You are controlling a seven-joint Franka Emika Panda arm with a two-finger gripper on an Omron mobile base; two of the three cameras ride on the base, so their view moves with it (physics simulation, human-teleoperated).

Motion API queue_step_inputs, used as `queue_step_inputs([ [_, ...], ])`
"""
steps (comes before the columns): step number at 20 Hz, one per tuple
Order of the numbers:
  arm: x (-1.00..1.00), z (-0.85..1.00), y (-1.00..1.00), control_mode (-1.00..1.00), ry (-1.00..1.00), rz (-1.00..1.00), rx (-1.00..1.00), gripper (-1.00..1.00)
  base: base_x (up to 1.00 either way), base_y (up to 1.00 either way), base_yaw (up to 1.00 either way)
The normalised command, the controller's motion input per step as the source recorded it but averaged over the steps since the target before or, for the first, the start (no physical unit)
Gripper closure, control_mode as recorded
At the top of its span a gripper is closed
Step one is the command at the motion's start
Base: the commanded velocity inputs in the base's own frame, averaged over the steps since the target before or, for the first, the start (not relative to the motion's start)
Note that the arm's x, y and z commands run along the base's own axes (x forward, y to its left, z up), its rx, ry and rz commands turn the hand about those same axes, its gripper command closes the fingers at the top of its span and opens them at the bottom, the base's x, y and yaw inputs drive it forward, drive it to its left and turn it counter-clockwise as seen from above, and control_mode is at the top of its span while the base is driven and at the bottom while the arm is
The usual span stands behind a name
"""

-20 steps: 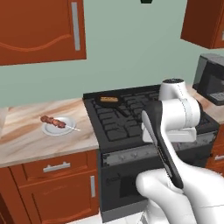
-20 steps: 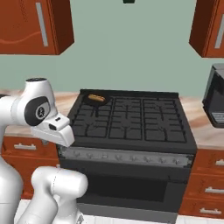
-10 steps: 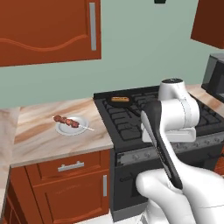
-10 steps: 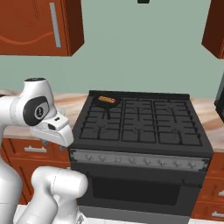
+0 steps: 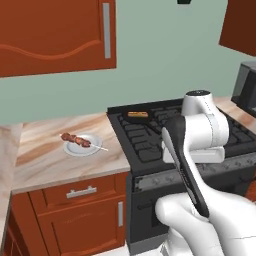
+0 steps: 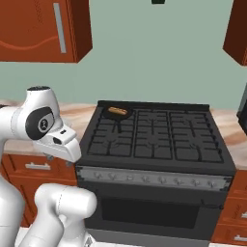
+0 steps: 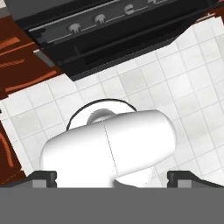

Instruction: Place the cold items (corn and squash) from the fridge in one tupperware on the dining counter. Place the warm items (hot dog and kebab skewer) in the stove area in another tupperware.

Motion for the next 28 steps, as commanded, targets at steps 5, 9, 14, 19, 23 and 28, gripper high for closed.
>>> queue_step_inputs([
  [5,0.0,0.0,0.0,1.0,0.0,0.0,0.0,-1.0,0.49,0.0,0.0],
  [9,0.0,0.0,0.0,1.0,0.0,0.0,0.0,-1.0,0.39,0.0,0.0],
  [14,0.12,0.0,0.0,-1.0,0.01,0.0,0.0,-1.0,0.16,0.0,0.0],
  [19,0.44,0.02,0.0,-1.0,0.04,0.05,0.0,-1.0,0.0,0.0,0.0],
  [23,0.67,0.15,0.0,-1.0,-0.01,0.2,0.0,-1.0,0.0,0.0,0.0],
  [28,1.0,0.05,-0.11,-1.0,-0.01,0.25,0.0,-1.0,0.0,0.0,0.0],
])
